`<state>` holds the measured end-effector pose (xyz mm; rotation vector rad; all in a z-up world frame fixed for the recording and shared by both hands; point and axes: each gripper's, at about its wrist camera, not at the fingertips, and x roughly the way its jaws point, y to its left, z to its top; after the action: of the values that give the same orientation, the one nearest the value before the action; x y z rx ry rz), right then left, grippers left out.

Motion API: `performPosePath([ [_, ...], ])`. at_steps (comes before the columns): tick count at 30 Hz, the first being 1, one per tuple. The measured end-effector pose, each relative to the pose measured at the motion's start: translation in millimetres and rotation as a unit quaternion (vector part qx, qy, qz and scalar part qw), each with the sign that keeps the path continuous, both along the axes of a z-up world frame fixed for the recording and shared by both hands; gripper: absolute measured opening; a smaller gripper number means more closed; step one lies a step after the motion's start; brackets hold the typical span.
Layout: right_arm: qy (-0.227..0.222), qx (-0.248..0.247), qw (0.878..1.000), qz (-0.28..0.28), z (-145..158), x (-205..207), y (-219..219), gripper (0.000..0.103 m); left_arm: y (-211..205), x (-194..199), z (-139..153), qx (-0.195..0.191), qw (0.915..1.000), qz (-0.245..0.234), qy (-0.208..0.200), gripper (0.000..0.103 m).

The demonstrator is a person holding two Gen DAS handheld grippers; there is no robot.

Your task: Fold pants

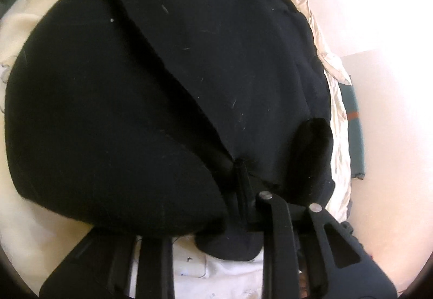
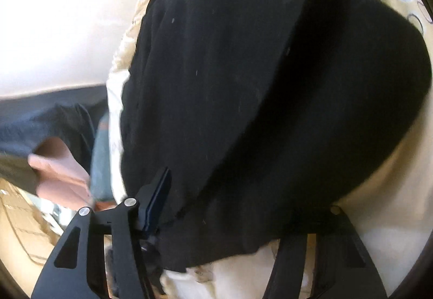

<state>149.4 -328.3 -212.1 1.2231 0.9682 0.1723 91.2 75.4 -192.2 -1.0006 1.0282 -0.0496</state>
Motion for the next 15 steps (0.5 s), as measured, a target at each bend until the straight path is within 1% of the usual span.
performPosePath([
  [1, -0.006, 0.025, 1.0, -0.011, 0, 0, -3, 0.063, 1, 0, 3, -0.009, 0.9999, 0.004, -0.012, 0.016],
  [2, -0.009, 0.032, 0.999, -0.011, 2, 2, -2, 0.063, 0, 1, 8, -0.014, 0.9995, 0.008, -0.028, 0.017],
  [3, -0.014, 0.03, 0.999, -0.008, 6, 4, -1, 0.064, 0, 1, 14, -0.017, 0.999, 0.012, -0.039, 0.027],
  [4, -0.019, 0.028, 0.999, -0.006, 8, 4, 1, 0.067, 1, 2, 16, -0.031, 0.9983, 0.015, -0.048, 0.039],
  [5, -0.018, 0.029, 0.999, -0.008, 7, 4, 1, 0.067, 2, 2, 16, -0.04, 0.9979, 0.02, -0.048, 0.062],
  [6, -0.013, 0.035, 0.999, -0.013, 4, 3, 2, 0.067, 4, 1, 15, -0.036, 0.9977, 0.034, -0.046, 0.067],
  [7, -0.009, 0.035, 0.999, -0.013, 1, 4, 3, 0.067, 5, 3, 15, -0.028, 0.9978, 0.042, -0.042, 0.067],
  [9, -0.003, 0.024, 1.0, -0.013, -2, 10, 5, 0.066, 5, 12, 9, -0.009, 0.998, 0.056, -0.029, 0.062],
  [10, 0.001, 0.017, 1.0, -0.011, -4, 11, 4, 0.061, 6, 18, 5, 0.001, 0.9978, 0.065, -0.016, 0.054],
  [11, 0.006, 0.002, 1.0, -0.008, -3, 13, 4, 0.048, 6, 22, 2, 0.011, 0.9976, 0.069, -0.004, 0.032],
  [12, 0.012, -0.018, 1.0, -0.005, -1, 13, 5, 0.038, 4, 26, 0, 0.02, 0.9977, 0.065, 0.006, 0.02],
  [13, 0.023, -0.038, 0.999, -0.001, -1, 11, 5, 0.018, 3, 28, -1, 0.02, 0.9978, 0.062, 0.008, 0.016],
  [14, 0.023, -0.04, 0.999, -0.001, -1, 10, 6, 0.011, 1, 28, 3, 0.02, 0.9981, 0.058, -0.002, 0.012],
  [15, 0.007, -0.028, 1.0, 0.001, 1, 8, 7, 0.01, 1, 25, 7, 0.024, 0.998, 0.057, -0.006, 0.012],
])
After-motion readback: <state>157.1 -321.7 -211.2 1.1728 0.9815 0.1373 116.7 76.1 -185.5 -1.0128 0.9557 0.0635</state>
